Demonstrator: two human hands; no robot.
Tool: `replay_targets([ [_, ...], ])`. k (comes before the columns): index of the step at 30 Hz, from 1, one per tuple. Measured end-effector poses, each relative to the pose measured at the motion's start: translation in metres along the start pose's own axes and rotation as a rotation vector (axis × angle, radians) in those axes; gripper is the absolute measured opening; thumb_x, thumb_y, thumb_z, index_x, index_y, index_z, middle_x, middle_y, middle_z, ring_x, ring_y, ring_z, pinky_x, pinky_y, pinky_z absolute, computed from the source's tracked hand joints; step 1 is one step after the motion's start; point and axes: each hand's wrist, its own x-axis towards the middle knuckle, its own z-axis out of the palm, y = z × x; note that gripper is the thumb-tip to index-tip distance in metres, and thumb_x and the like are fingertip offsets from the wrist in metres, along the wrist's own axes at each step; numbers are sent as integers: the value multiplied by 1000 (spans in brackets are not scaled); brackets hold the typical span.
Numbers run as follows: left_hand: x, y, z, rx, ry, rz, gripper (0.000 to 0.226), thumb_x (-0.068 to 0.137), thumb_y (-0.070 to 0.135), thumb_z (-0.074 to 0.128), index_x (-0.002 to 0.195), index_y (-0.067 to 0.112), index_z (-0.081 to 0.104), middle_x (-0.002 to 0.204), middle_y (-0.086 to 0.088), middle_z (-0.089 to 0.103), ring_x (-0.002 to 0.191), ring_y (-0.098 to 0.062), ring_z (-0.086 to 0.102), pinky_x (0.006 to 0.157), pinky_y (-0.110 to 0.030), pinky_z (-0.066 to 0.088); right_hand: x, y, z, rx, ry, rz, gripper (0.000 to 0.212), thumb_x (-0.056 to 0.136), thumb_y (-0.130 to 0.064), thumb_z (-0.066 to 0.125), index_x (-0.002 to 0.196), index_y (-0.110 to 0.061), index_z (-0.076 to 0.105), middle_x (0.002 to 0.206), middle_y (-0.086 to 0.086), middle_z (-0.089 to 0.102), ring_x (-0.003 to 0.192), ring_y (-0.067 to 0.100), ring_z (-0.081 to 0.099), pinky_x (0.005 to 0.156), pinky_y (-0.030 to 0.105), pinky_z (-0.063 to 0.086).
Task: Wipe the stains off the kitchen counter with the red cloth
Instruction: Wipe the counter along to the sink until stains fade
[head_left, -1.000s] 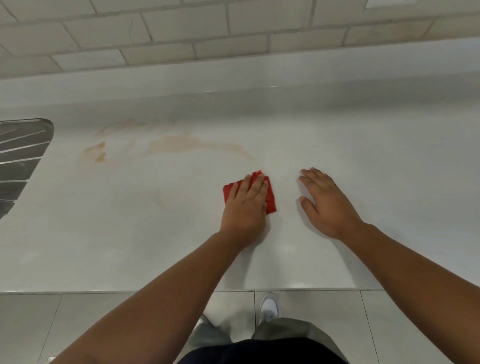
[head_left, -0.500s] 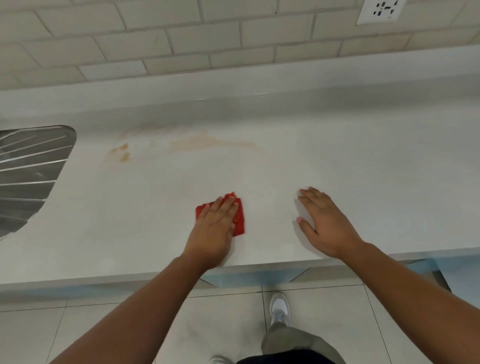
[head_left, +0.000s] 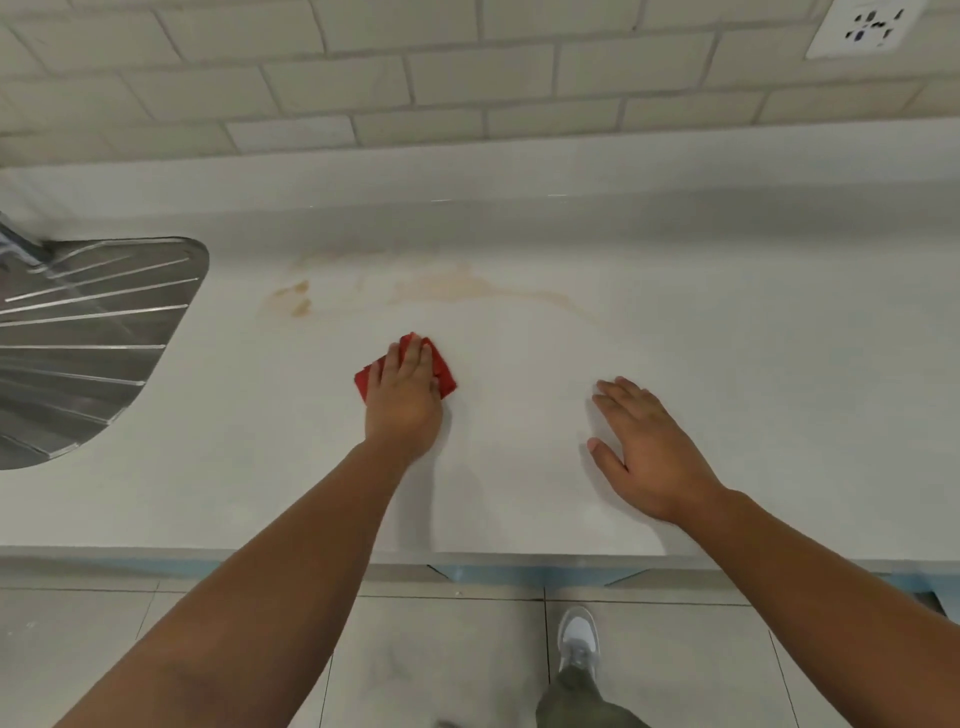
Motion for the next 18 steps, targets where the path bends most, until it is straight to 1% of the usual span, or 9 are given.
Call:
replay_targets([
  [3,-24,24,6,-7,-84,269,56,102,27,30,156,19,19,164,6,9,152,-19,4,123,-41,5,22,13,-3,4,-1,-16,69,95,-51,25,150,-10,30,159,4,25,149,18,12,121,33,4],
  [5,-37,8,4,-17,-130,405,56,101,31,30,156,21,21,164,7,9,151,-14,3,123,-38,5,35,23,-6,2,5,-22,71,94,-52,23,150,-9,32,158,5,27,148,19,15,121,33,5],
  [7,-34,-20,-1,-37,-133,460,56,100,31,32,155,19,27,163,3,16,151,-16,10,122,-37,8,48,36,-12,1,20,-29,70,94,-51,24,149,-8,33,158,5,29,148,20,16,121,32,6],
  [8,-28,-36,-3,-37,-113,437,56,98,30,34,153,16,32,162,0,21,150,-21,17,121,-39,14,53,43,-15,0,28,-32,69,95,-50,25,149,-8,34,157,5,30,148,20,17,121,32,6],
  [10,-2,-55,-9,-46,-73,270,57,96,29,34,149,10,37,158,-6,28,146,-30,29,118,-46,24,66,62,-21,0,40,-30,68,95,-50,26,148,-8,36,156,6,31,147,20,18,121,33,9],
  [11,14,-60,-10,-34,-46,167,56,96,27,33,150,9,36,158,-6,28,145,-31,29,118,-47,24,73,71,-24,1,45,-32,68,95,-49,27,148,-8,36,156,6,32,147,20,18,121,34,10],
  [14,71,-53,-9,37,-8,-101,55,102,20,34,154,10,24,163,-6,17,150,-29,15,120,-45,14,91,96,-31,3,55,-39,68,95,-50,27,147,-7,36,156,6,32,147,21,19,121,36,11],
  [16,109,-34,-6,39,14,-189,55,102,19,33,155,8,22,163,-8,16,150,-30,13,120,-46,12,102,114,-35,6,58,-39,68,95,-49,28,147,-6,37,156,7,33,147,21,20,121,37,13],
  [18,136,-14,-4,31,23,-224,54,103,20,31,155,8,21,163,-8,15,150,-30,11,120,-45,11,109,122,-37,12,67,-43,66,95,-47,32,146,-6,39,155,8,35,146,22,21,121,39,16],
])
